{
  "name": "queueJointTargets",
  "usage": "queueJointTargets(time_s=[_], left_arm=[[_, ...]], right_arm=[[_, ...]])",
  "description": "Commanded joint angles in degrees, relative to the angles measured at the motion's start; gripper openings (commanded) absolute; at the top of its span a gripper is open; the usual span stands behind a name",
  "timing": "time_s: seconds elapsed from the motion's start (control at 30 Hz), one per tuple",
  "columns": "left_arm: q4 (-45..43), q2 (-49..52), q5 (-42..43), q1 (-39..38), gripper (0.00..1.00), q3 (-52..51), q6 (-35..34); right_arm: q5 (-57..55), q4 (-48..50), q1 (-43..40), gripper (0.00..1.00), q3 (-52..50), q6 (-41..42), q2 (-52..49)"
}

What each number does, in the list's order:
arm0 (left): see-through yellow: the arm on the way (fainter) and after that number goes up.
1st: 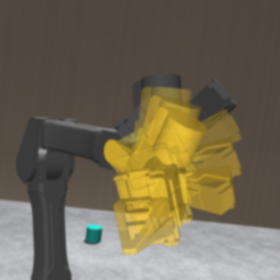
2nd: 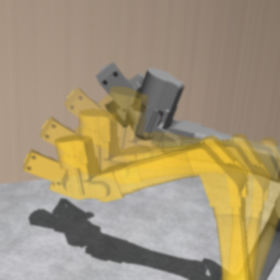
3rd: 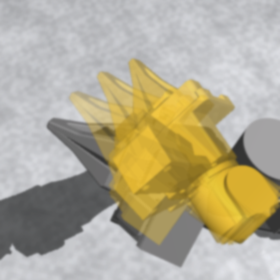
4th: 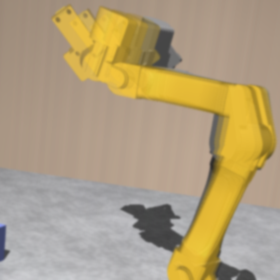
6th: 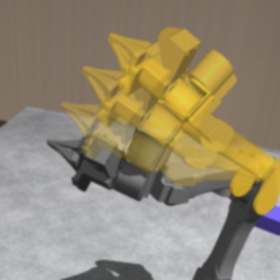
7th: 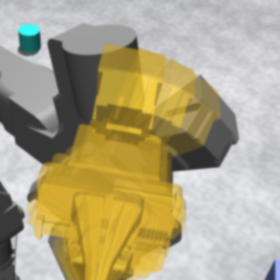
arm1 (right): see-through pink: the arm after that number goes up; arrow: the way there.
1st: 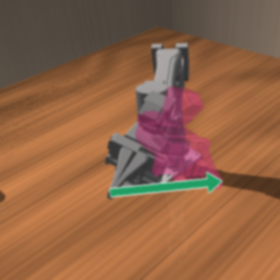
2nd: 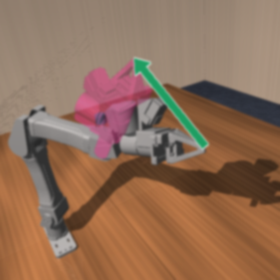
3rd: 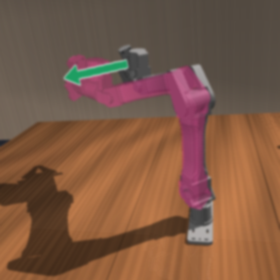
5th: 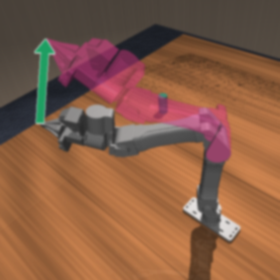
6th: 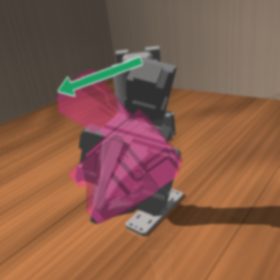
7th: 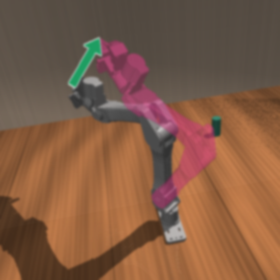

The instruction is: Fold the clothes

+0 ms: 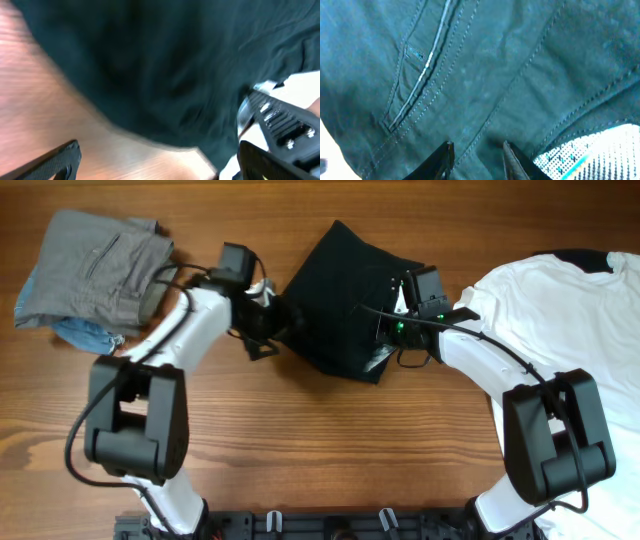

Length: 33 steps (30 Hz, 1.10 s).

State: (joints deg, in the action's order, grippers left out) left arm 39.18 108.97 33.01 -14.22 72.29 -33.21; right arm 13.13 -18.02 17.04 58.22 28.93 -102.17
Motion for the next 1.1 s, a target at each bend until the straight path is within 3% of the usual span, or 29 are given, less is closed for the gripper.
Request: queueJointTargets(time_s=[0.0,0.17,0.23,0.27,0.3,0.37,0.4,0.43,0.57,0.67,0.73,0.8,0.87,0.97,1.07], left_arm=[[-5.3,3.9,2.1,-3.9,1.0,-3.5,-10.3],[-14.4,9.5,-0.3,-7.7,1.0,-3.7,-18.3],[-17.7,10.8,-3.8,-7.8,0.89,-3.7,-21.7],[-19.1,11.2,-4.7,-7.8,0.81,-3.7,-21.7],[-20.5,11.8,-6.2,-7.8,0.64,-3.7,-21.7],[-20.3,12.0,-7.9,-7.8,0.18,-3.7,-21.0],[-20.3,12.0,-8.0,-7.7,0.06,-3.7,-19.4],[-20.0,11.9,-8.0,-7.5,0.04,-3.7,-17.6],[-8.1,9.9,-9.6,-3.4,0.04,-3.7,-7.4],[3.9,8.3,-16.5,1.5,0.04,-3.7,2.8],[7.5,8.1,-18.6,4.1,0.04,-3.7,7.4],[8.1,8.1,-18.0,6.3,0.04,-3.7,8.9],[7.0,8.0,-14.0,7.5,0.13,-3.7,9.0],[3.3,7.8,-1.5,8.5,0.35,-3.7,11.8],[0.2,7.5,5.3,8.8,0.52,-3.7,11.8]], right_arm=[[1.1,-0.8,0.1,0.4,-0.1,1.8,-1.0],[1.1,-1.6,0.1,0.4,-0.1,2.6,-1.1],[1.1,-2.4,0.1,0.4,-0.1,2.6,-1.1],[1.1,-2.6,0.1,0.4,-0.1,2.5,-1.1],[1.1,-2.8,0.1,0.4,-0.1,2.5,-1.1],[1.1,-3.5,0.1,0.39,-0.1,2.5,-1.1],[1.1,-3.8,0.1,0.39,-0.1,2.5,-1.1],[1.2,-4.1,0.1,0.38,-0.1,2.5,-1.1],[7.9,-4.3,0.1,0.39,-0.1,-3.3,1.2],[15.9,-2.3,0.1,0.4,-0.1,-11.8,5.2],[18.6,-0.4,0.1,0.41,-0.1,-15.4,7.1],[17.1,1.6,0.1,0.4,-0.1,-13.6,7.1],[12.1,1.7,0.2,0.34,-0.1,-9.4,5.5],[12.3,2.3,0.6,0.34,-0.1,-9.2,0.8],[11.8,2.4,0.8,0.24,-0.1,-7.2,-5.1]])
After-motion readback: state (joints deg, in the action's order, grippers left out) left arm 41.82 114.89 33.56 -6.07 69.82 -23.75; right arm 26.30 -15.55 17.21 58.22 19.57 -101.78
